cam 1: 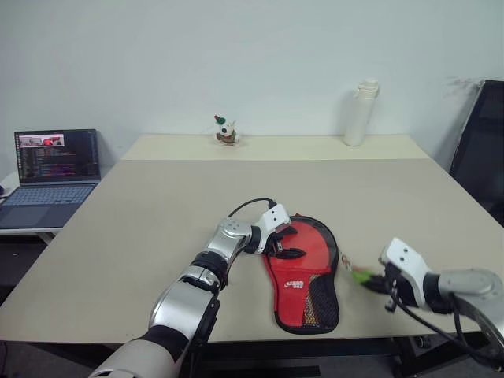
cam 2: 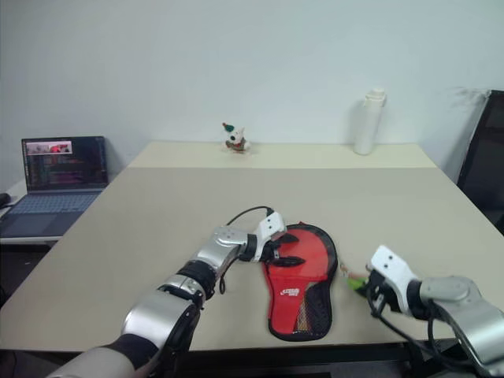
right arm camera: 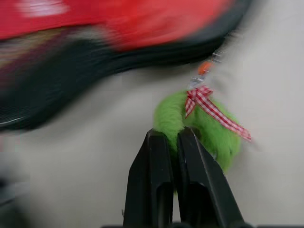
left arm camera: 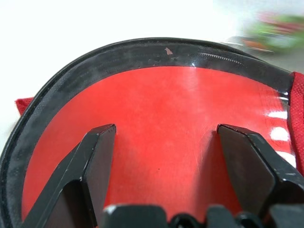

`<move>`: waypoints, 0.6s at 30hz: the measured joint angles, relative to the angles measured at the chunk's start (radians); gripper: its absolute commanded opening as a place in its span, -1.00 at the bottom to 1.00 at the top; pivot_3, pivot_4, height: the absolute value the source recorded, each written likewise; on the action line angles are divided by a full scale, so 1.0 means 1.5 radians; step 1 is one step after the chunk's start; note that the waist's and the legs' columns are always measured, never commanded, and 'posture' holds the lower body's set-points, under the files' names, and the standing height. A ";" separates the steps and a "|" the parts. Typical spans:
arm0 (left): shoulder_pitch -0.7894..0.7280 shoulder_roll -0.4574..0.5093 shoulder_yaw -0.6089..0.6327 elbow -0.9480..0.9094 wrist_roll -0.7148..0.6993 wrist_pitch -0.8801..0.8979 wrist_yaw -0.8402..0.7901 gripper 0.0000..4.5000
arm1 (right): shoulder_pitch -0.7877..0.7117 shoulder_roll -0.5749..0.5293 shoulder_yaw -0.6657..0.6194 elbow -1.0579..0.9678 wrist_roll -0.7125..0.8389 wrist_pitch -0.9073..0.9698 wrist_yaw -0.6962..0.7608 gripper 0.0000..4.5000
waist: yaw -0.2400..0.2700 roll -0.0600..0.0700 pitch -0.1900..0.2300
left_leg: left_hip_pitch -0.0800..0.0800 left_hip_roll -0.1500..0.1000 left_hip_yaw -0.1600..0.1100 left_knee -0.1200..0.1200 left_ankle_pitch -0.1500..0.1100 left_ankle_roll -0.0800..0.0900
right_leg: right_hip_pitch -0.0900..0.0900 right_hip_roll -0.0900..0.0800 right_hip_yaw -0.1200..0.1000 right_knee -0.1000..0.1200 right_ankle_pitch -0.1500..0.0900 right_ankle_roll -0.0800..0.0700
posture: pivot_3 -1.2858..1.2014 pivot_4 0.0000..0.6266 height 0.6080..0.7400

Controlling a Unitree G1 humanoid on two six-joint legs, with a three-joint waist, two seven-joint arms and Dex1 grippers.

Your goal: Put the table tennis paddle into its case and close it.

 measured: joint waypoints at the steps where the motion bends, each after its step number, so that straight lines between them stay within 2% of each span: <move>1: 0.000 -0.002 0.000 0.001 0.001 0.000 0.000 0.65 | 0.021 -0.001 -0.011 -0.029 0.019 0.016 0.002 -0.99 | 0.000 0.000 0.000 | 0.000 0.000 0.000 0.000 0.000 0.000 | 0.001 0.000 0.000 0.000 0.000 0.000 | 0.03 -0.52 1.00; 4: 0.001 -0.004 -0.001 0.003 0.002 0.001 0.000 0.65 | 0.082 -0.013 -0.041 -0.103 0.069 0.049 0.009 -0.99 | -0.001 0.000 0.000 | 0.002 0.000 0.000 0.001 -0.001 -0.002 | 0.003 0.000 -0.001 -0.001 0.000 0.000 | 0.03 -0.52 1.00; 11: 0.000 -0.006 -0.001 0.003 0.003 0.000 -0.003 0.65 | 0.205 -0.036 -0.094 -0.185 0.157 0.078 0.027 -0.99 | -0.001 -0.001 -0.001 | 0.001 0.000 -0.001 0.000 -0.002 -0.004 | 0.003 0.000 -0.001 -0.003 -0.001 0.001 | 0.03 -0.52 1.00; 18: 0.000 -0.006 -0.001 0.005 0.004 0.001 -0.001 0.65 | 0.218 -0.003 -0.091 -0.247 0.265 0.102 -0.019 -0.99 | -0.001 -0.003 -0.002 | 0.001 0.000 -0.001 0.000 -0.002 -0.004 | 0.004 0.000 -0.001 -0.003 -0.001 0.002 | 0.03 -0.52 1.00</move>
